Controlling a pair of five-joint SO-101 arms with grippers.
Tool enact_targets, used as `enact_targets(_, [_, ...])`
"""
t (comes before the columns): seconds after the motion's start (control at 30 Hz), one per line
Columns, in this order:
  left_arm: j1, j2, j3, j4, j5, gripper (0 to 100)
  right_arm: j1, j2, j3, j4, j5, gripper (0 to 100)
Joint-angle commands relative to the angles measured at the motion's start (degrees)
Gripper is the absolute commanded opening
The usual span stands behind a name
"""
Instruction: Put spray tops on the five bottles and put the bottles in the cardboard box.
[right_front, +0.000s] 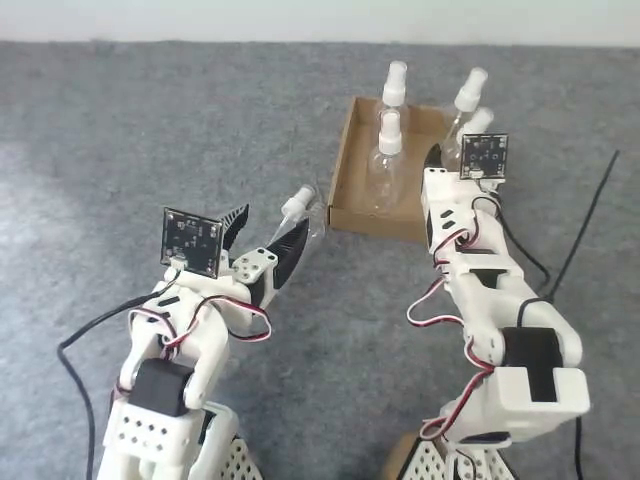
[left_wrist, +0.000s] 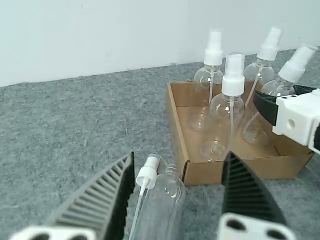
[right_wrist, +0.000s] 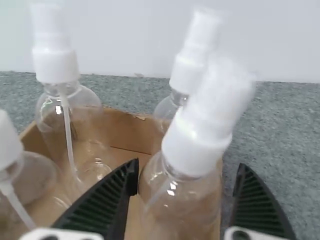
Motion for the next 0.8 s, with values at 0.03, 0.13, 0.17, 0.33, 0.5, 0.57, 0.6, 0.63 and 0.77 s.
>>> enact_targets(0.03, [0.2, -0.7, -0.4, -1.7, -0.3, 26, -0.4, -0.9, -2.9, -0.9, 0.1, 25.0])
enact_targets(0.13, [0.2, -0.7, -0.4, -1.6, -0.3, 26, -0.4, -0.9, -2.9, -0.9, 0.1, 25.0])
enact_targets(0.17, [0.2, -0.7, -0.4, -1.6, -0.3, 26, -0.4, -0.9, -2.9, -1.1, 0.1, 25.0])
enact_targets(0.33, [0.2, -0.7, -0.4, -1.6, -0.3, 26, -0.4, -1.0, -3.0, -1.4, 0.1, 29.2])
enact_targets(0.5, [0.2, -0.7, -0.4, -1.6, -0.4, 26, -0.4, -1.0, -3.0, -1.4, 0.1, 34.4])
enact_targets(0.57, [0.2, -0.7, -0.4, -1.7, -0.4, 26, -0.4, -2.0, -3.0, -1.0, 0.1, 34.4])
enact_targets(0.6, [0.2, -0.7, -0.4, -1.7, -0.4, 26, -0.4, -2.9, -3.0, -0.9, 0.1, 34.4])
enact_targets(0.63, [0.2, -0.7, -0.4, -1.7, -0.4, 26, -0.4, -3.7, -2.9, -0.9, 0.1, 34.4])
enact_targets(0.77, [0.2, -0.5, -0.4, -1.8, -0.4, 26, -0.3, -7.7, -2.8, 1.1, 0.1, 34.4])
